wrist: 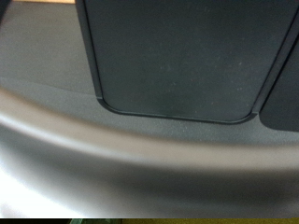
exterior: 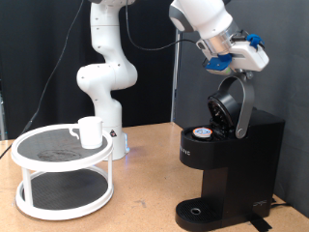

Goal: Make a cup of coffee with the keurig machine

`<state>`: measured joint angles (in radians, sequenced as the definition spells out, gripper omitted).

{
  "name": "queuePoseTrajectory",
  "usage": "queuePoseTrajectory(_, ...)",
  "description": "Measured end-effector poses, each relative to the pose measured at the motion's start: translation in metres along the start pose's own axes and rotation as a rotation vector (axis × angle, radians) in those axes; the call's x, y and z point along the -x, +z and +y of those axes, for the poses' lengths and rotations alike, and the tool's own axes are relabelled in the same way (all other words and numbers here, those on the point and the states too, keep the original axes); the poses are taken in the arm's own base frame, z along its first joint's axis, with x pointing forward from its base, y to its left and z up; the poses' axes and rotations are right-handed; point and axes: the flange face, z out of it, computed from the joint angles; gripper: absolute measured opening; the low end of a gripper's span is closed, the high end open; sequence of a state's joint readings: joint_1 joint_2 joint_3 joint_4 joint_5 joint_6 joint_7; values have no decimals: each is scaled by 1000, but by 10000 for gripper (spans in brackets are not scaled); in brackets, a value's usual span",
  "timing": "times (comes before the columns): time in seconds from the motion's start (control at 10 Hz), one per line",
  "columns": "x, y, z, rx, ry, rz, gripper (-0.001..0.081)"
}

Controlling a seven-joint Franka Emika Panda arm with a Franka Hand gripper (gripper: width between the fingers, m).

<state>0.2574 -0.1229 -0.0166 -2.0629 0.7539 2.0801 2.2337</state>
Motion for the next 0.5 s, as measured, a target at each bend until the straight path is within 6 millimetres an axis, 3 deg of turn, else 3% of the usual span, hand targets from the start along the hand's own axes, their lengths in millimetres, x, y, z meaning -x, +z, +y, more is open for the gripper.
queuePoseTrajectory(0.5,-39,-16,-38,-39,-1,49,0)
